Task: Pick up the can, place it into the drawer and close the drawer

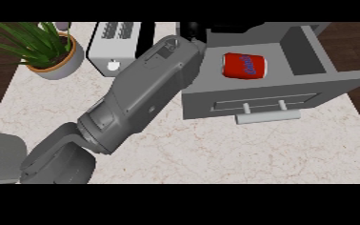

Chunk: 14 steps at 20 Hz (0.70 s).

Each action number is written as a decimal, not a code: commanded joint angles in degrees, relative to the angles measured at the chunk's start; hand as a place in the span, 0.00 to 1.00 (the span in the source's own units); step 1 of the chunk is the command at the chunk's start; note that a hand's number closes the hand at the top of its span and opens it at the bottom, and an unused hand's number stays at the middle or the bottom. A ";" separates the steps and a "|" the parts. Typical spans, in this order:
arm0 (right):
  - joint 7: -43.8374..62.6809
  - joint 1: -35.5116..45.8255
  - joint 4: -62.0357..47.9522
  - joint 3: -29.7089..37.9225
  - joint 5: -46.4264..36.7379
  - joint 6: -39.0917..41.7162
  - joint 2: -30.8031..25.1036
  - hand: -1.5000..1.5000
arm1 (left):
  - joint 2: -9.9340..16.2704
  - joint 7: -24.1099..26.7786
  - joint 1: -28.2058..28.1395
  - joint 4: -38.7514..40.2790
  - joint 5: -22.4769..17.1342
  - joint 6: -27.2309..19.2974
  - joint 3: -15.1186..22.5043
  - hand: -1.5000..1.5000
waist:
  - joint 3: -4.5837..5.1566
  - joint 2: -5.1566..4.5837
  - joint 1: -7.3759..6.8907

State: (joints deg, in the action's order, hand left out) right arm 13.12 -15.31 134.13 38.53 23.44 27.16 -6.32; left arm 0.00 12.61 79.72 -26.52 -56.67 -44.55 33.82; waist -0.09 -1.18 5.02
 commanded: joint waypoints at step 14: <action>-6.14 13.44 2.84 -22.07 -41.92 -1.68 1.76 0.00 | 0.00 2.93 2.19 -1.74 -3.51 0.25 0.71 0.00 | 0.09 0.14 -4.62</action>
State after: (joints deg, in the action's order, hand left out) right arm 6.74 -5.00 137.81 24.11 -6.79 27.31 -6.32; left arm 0.00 16.53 81.67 -27.94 -59.66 -45.30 34.30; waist -0.03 -1.06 1.75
